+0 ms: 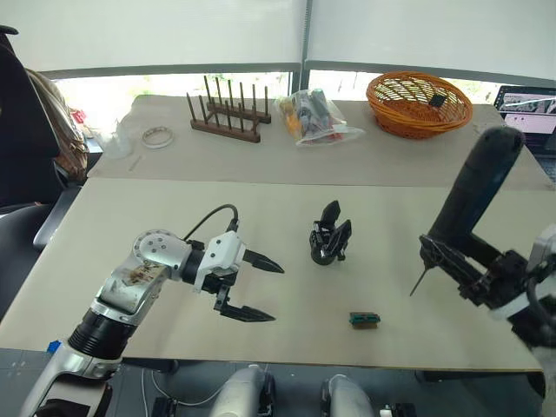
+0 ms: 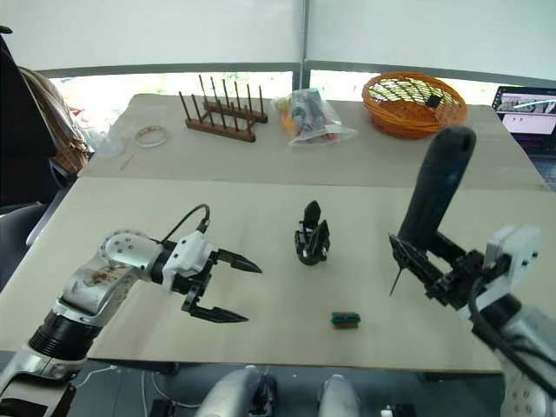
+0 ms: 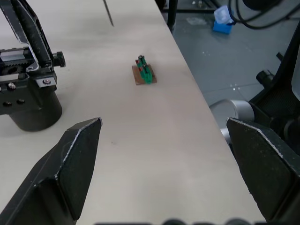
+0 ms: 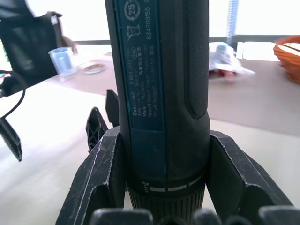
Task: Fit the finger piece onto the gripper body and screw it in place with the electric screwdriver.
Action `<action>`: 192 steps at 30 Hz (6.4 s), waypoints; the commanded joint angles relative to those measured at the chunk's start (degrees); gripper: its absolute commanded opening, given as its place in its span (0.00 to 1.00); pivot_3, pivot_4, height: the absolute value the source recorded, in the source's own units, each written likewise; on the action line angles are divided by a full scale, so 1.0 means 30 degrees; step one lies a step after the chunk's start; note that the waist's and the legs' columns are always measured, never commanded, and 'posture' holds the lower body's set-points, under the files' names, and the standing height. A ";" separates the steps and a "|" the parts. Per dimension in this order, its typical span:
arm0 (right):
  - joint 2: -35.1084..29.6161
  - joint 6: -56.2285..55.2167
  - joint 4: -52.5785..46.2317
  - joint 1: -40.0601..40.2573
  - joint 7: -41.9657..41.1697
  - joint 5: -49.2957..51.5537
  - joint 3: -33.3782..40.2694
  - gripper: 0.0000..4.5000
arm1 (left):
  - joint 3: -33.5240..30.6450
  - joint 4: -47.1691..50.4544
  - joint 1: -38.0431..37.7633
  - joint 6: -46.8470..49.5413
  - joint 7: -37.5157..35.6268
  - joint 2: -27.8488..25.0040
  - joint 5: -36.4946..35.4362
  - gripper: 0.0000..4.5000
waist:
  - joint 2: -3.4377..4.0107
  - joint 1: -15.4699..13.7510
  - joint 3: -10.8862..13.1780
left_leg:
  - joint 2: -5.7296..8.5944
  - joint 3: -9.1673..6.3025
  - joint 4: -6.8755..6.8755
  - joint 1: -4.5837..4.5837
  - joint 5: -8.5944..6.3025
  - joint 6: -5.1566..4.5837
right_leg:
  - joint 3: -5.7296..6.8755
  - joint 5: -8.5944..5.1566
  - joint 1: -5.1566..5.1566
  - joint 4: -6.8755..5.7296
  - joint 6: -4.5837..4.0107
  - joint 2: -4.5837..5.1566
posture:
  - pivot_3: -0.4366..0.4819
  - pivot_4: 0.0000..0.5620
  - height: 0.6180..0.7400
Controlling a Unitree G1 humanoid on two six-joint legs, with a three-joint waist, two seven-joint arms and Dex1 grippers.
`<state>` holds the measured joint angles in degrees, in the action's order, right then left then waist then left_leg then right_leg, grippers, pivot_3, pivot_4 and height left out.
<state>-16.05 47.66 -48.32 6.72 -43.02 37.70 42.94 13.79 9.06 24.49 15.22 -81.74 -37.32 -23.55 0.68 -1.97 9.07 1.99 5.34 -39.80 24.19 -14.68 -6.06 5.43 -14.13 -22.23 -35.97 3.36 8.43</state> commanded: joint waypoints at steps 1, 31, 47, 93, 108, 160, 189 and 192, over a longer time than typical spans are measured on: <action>0.1032 -0.1667 -0.2055 0.0678 0.2251 0.1248 -0.0536 0.44 | 0.0415 -0.0544 0.0028 -0.1429 0.0006 0.0805 0.0415 1.00 | 0.0000 0.0134 -0.0001 | -0.0001 0.0011 0.0001 -0.0007 0.0034 -0.0059 | -0.0002 -0.0001 0.0003 -0.0002 0.0000 -0.0007 | 0.48 0.27 1.00; -0.1743 -0.6833 -0.3157 0.5049 0.5450 0.2599 -0.6091 0.44 | 0.2815 -0.4606 0.2316 -0.3850 -0.1423 0.3226 0.2579 1.00 | -0.0005 0.0323 -0.0002 | -0.0006 0.0005 0.0025 -0.0117 0.0028 -0.0080 | -0.0030 -0.0053 0.0005 -0.0007 -0.0020 -0.0005 | 0.48 0.27 1.00; -0.2274 -0.8469 -0.2875 0.5741 0.5267 0.0586 -0.7443 0.44 | 0.2738 -0.5299 0.2401 -0.4613 -0.1435 0.3477 0.2739 1.00 | -0.0006 0.0252 -0.0001 | -0.0007 0.0005 0.0018 -0.0116 0.0022 -0.0092 | -0.0037 -0.0052 0.0003 -0.0007 -0.0019 0.0000 | 0.48 0.27 1.00; -0.3121 -0.9656 -0.2566 0.5675 0.6692 0.1507 -0.8004 0.44 | 0.2721 -0.6096 0.2477 -0.5581 -0.1774 0.3721 0.3000 1.00 | -0.0007 0.0180 -0.0001 | -0.0017 0.0004 0.0015 -0.0116 0.0018 -0.0098 | -0.0044 -0.0052 0.0001 -0.0006 -0.0020 0.0006 | 0.48 0.27 1.00; -0.4058 -0.9057 -0.2824 0.5698 0.7708 0.2382 -0.7860 0.44 | 0.2690 -0.6061 0.2595 -0.5541 -0.1771 0.3834 0.3048 1.00 | -0.0008 0.0168 0.0000 | -0.0016 0.0005 0.0014 -0.0115 0.0015 -0.0105 | -0.0044 -0.0052 0.0006 -0.0006 -0.0020 0.0009 | 0.48 0.27 1.00; -0.4020 -0.9536 -0.2379 0.6238 0.6974 0.1789 -0.7826 0.44 | 0.3094 -0.7351 0.3243 -0.5236 -0.1656 0.5121 0.3518 1.00 | -0.0013 0.0086 0.0000 | -0.0018 0.0007 0.0006 -0.0113 0.0006 -0.0123 | -0.0047 -0.0052 0.0009 -0.0003 -0.0020 0.0010 | 0.48 0.27 1.00; -0.3544 -0.9592 -0.2279 0.6284 0.6792 0.1310 -0.7911 0.44 | 0.3057 -0.8492 0.3105 -0.6685 -0.1808 0.5386 0.3959 1.00 | -0.0015 -0.0058 0.0000 | -0.0017 0.0013 -0.0007 -0.0109 -0.0005 -0.0140 | -0.0054 -0.0052 0.0008 0.0000 -0.0020 0.0014 | 0.48 0.27 1.00; -0.3457 -0.9647 -0.2247 0.6336 0.6716 0.1251 -0.7891 0.44 | 0.3049 -0.8592 0.3149 -0.6781 -0.1824 0.5401 0.3974 1.00 | -0.0015 -0.0058 0.0000 | -0.0017 0.0013 -0.0007 -0.0109 -0.0005 -0.0141 | -0.0054 -0.0052 0.0008 0.0000 -0.0019 0.0015 | 0.48 0.27 1.00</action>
<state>-26.65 21.44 -53.40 26.10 -22.45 41.27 18.02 23.24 -16.92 33.61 -3.90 -86.96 -21.45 -11.39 0.63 -2.15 9.08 1.94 5.38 -39.82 23.86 -14.69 -6.48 5.27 -14.28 -22.21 -35.97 3.30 8.47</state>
